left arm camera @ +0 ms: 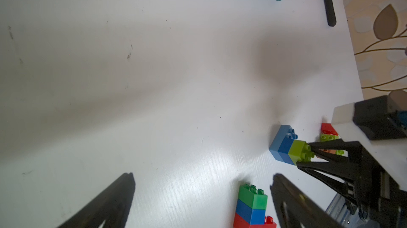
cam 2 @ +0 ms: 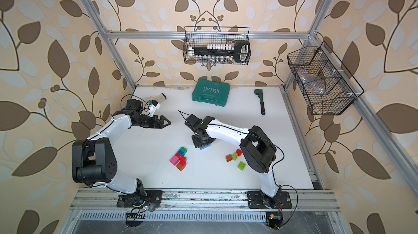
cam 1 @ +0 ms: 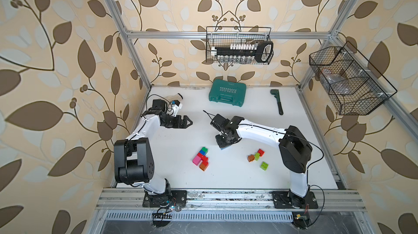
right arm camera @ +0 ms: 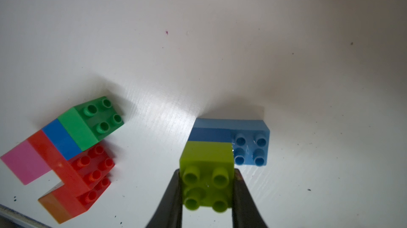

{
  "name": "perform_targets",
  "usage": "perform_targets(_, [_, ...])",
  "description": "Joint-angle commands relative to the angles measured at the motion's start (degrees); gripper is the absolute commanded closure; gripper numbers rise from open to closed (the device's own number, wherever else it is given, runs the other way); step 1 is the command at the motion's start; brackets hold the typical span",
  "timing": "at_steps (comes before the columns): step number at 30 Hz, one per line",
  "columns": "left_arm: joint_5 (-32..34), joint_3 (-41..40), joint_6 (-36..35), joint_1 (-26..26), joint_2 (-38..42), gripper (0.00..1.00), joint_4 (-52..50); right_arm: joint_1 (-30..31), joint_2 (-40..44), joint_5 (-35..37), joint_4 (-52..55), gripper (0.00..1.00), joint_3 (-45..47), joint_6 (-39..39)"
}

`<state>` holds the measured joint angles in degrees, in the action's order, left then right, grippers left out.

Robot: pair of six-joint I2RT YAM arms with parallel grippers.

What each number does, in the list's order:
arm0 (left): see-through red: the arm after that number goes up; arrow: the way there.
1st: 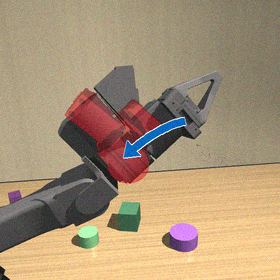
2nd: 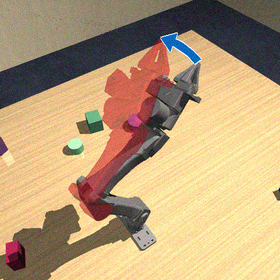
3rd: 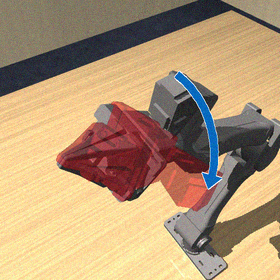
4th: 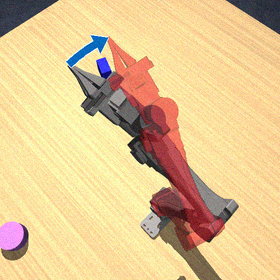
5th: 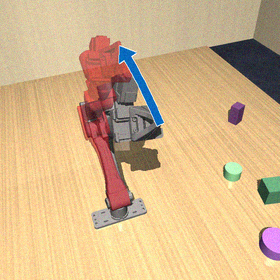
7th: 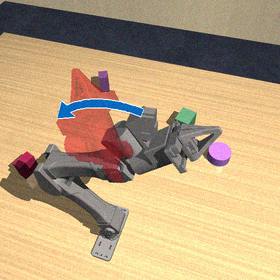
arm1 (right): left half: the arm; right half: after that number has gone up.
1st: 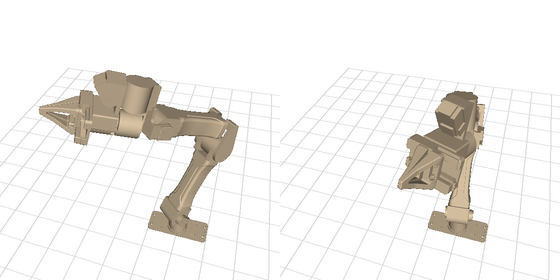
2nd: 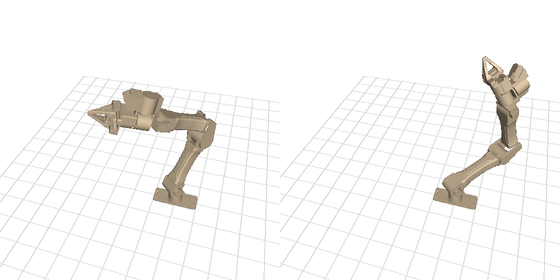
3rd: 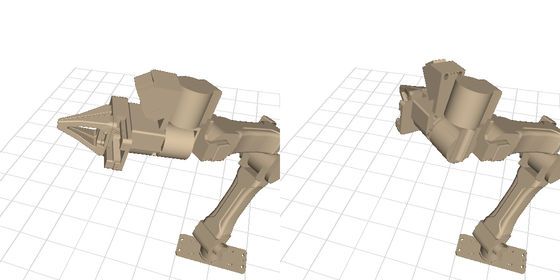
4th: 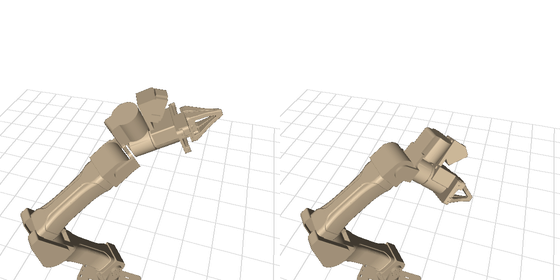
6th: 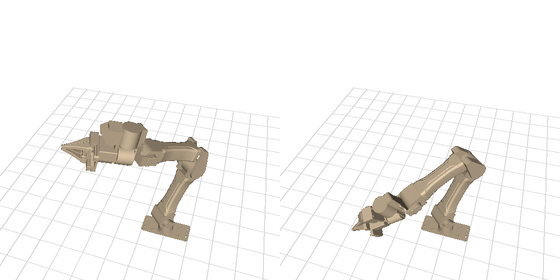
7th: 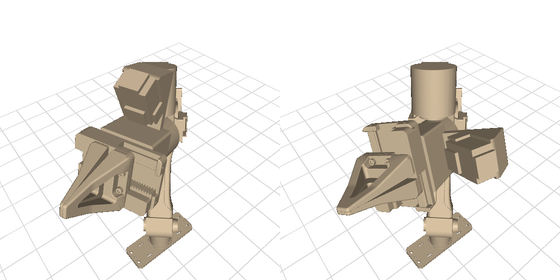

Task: Assemble the letter h with lego
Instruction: Adjust the lego brick at the center of the board.

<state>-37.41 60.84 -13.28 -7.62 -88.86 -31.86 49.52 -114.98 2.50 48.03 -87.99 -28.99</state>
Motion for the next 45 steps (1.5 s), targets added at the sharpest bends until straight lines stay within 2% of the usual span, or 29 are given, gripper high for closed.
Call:
perform_targets(1, [-1.97,0.03,-0.01,-0.64,1.7,0.01,-0.23,-1.0,-9.88,-1.62,4.9,0.86,2.93,-0.79])
perform_targets(7, [-1.96,-0.38,-0.49,-0.7,2.81,0.01,0.03,-1.43,-9.32,0.81,9.09,0.86,-0.79,-1.06])
perform_targets(12, [-2.76,0.69,-0.83,-0.73,2.38,0.01,-1.69,-2.22,-12.16,4.57,21.08,0.87,-8.04,-0.29])
perform_targets(17, [-2.76,-0.43,-0.92,-0.73,3.22,0.01,-0.4,-3.66,-10.05,2.43,24.26,0.87,-7.87,-0.36])
perform_targets(19, [-3.11,-0.1,-0.77,-0.73,2.7,0.01,-0.41,-5.15,-12.11,-0.33,26.76,0.92,-9.93,-0.34])
perform_targets(21, [-3.15,0.13,-0.35,-0.73,2.05,0.01,0.13,-5.31,-14.78,0.35,29.16,0.97,-12.89,-0.15])
perform_targets(24, [-2.94,1.36,-0.21,-0.73,1.41,0.01,-1.19,-5.6,-17.06,-0.5,27.17,0.97,-13.36,0.27])
perform_targets(28, [-2.55,-0.35,-0.76,-0.73,2.79,0.01,0.06,-7.71,-19.5,-6.44,19.95,0.99,-7.93,1.15])
perform_targets(37, [-2.54,0.64,-0.66,-0.67,2.02,0.01,-1.04,-8.74,-20.04,-4.54,20.61,1.0,-8.08,0.47])
perform_targets(39, [-1.94,0.47,-1.08,-0.69,2.64,0.01,-1.27,-8.65,-18.59,-4.11,20.87,0.95,-9.39,0.18])
perform_targets(41, [-1.23,-0.61,-1.29,-0.73,3.74,0.01,-0.07,-8.5,-16.1,-3.3,20.99,0.84,-11.02,-0.17])
perform_targets(45, [0.51,0.33,-1.91,-0.73,4.42,0.01,-1.1,-8.47,-11.98,-1.66,21.45,0.76,-15.41,-0.36])
